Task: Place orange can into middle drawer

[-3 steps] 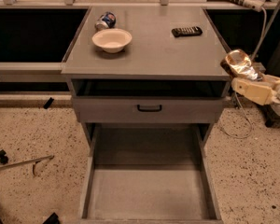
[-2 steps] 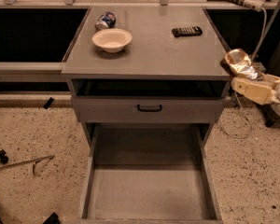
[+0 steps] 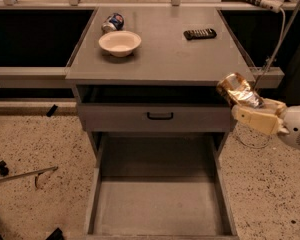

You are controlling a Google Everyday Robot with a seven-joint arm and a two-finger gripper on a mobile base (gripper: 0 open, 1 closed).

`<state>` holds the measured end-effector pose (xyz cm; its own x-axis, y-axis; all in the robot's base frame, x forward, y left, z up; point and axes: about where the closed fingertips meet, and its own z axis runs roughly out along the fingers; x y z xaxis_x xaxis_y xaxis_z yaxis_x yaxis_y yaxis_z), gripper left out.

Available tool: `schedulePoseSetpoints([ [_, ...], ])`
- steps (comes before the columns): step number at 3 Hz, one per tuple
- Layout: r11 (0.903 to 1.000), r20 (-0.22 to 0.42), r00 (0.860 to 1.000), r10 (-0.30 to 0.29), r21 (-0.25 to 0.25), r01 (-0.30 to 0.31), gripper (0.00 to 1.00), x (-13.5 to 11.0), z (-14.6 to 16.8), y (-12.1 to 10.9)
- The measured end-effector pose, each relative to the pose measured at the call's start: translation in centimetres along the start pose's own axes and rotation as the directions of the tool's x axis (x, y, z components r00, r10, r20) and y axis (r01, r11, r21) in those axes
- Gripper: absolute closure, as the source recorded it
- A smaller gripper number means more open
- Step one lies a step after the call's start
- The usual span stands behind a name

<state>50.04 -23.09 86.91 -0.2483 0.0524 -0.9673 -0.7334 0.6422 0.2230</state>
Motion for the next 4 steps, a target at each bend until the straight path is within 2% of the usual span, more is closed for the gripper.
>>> schedulePoseSetpoints([
  [1,0.9877,-0.030,0.998,0.051,-0.146,-0.055,1.00,2.4,-1.4,2.6],
  [2,0.9570,-0.036,0.996,0.083,-0.276,-0.090,1.00,3.6,-2.5,6.5],
  [3,0.9543,-0.022,0.998,0.051,-0.294,-0.055,1.00,3.3,-2.4,6.9],
  [4,0.9565,-0.015,1.000,0.007,-0.291,-0.011,1.00,3.1,-2.0,7.3],
])
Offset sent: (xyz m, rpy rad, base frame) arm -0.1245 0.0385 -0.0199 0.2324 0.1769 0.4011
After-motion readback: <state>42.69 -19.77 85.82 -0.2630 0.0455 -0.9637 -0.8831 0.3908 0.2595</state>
